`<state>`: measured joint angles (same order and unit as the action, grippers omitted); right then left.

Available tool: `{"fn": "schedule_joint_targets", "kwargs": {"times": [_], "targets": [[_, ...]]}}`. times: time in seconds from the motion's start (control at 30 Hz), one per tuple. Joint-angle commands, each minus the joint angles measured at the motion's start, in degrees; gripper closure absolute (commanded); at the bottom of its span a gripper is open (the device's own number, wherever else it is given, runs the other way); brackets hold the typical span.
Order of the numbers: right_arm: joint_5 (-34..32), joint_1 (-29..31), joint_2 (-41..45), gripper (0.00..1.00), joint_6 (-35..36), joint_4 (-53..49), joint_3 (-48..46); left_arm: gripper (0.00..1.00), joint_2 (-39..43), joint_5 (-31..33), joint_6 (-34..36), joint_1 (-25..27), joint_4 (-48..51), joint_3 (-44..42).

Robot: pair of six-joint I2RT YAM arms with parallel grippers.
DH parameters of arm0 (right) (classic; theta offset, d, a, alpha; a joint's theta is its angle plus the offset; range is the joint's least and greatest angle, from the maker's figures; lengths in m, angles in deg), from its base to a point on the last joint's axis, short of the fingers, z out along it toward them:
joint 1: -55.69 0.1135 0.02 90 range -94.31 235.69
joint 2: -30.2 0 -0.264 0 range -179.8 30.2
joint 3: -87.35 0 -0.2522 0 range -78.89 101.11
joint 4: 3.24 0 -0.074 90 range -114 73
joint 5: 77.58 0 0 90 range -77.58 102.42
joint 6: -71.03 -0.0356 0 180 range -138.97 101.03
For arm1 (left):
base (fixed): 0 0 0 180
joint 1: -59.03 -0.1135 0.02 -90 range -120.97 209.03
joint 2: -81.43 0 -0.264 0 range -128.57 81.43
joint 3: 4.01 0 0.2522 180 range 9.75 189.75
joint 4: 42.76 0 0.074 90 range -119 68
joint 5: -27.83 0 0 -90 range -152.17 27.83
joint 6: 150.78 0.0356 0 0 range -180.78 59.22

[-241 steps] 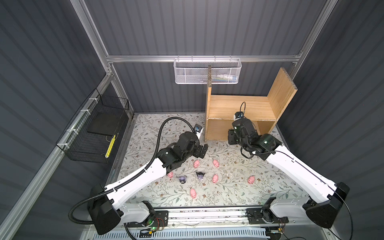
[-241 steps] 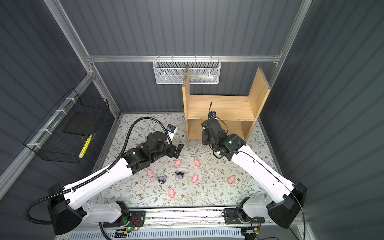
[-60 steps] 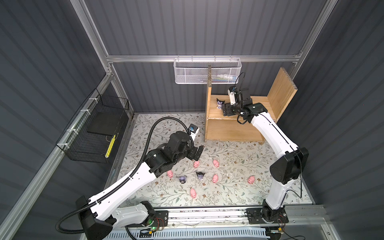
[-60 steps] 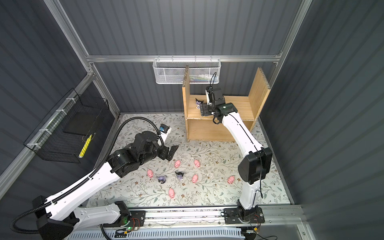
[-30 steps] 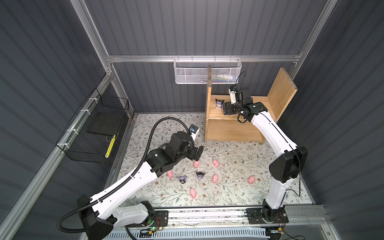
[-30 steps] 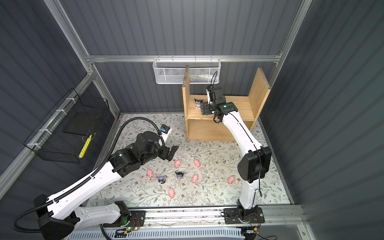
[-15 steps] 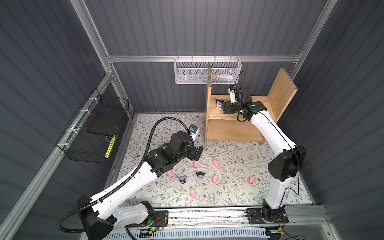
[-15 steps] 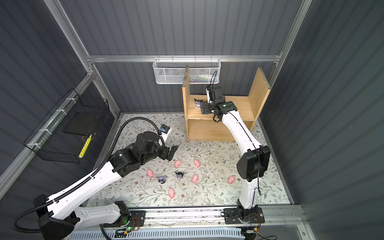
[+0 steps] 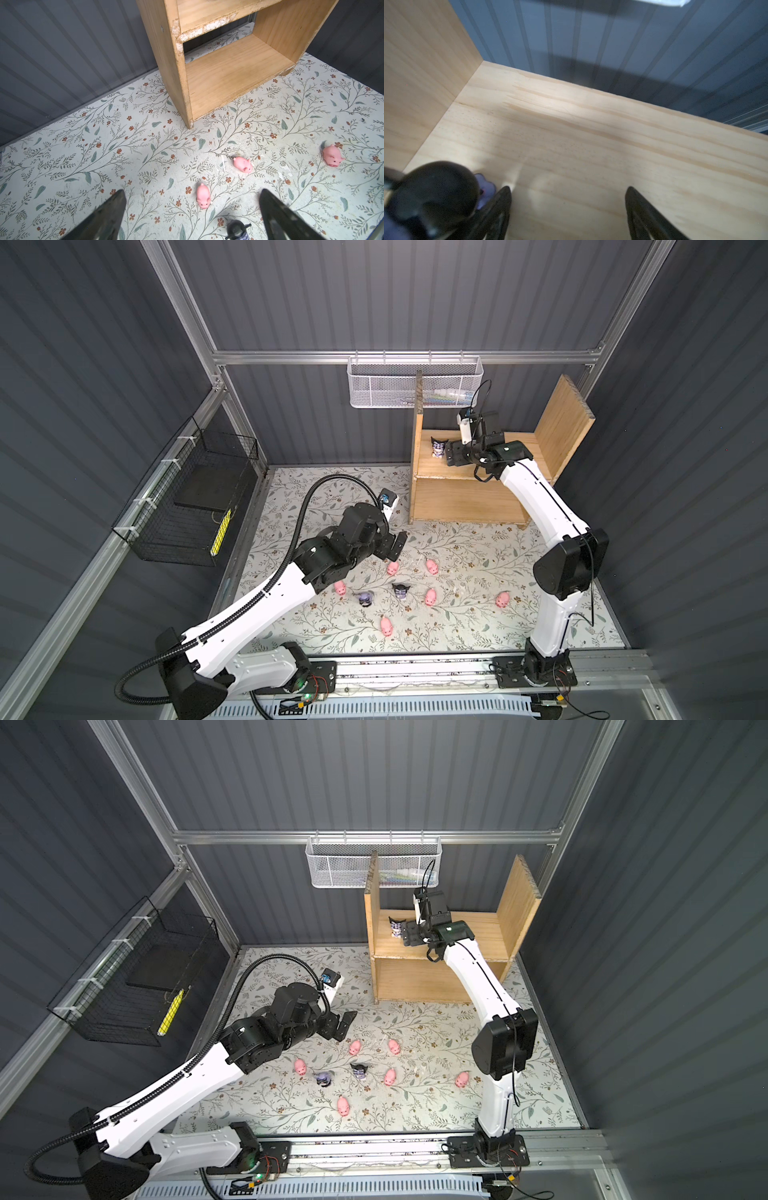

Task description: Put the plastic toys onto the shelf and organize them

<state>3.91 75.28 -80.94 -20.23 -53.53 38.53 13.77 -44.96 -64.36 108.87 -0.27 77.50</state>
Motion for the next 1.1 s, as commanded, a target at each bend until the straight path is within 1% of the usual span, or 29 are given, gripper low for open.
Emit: {"fn": "schedule_joint_targets", "kwargs": {"times": [0.0, 0.43, 0.63, 0.83, 1.07], "targets": [[-0.2, -0.6, -1.9, 0.17, 0.8, -2.1, 0.8, 0.0, -0.6, 0.7, 0.9, 0.2, 0.6, -0.3], [0.6, -0.9, -4.2, 0.17, 0.8, -2.4, 2.8, 0.0, -1.1, 1.3, 1.4, 0.2, 0.2, -0.7], [-0.3, -0.9, -4.0, 0.17, 0.9, -3.3, 3.0, 0.0, -1.5, 1.5, 1.6, 0.2, 0.2, -0.9], [-2.0, -0.9, 0.5, 0.17, 1.0, -2.5, -1.2, 0.0, -1.4, 1.4, 1.1, 0.3, 0.6, -0.9], [-4.5, -0.8, 9.5, 0.14, 0.3, -2.1, -7.2, 0.0, 1.2, 0.3, -0.9, 0.2, 1.5, -1.0]]}}
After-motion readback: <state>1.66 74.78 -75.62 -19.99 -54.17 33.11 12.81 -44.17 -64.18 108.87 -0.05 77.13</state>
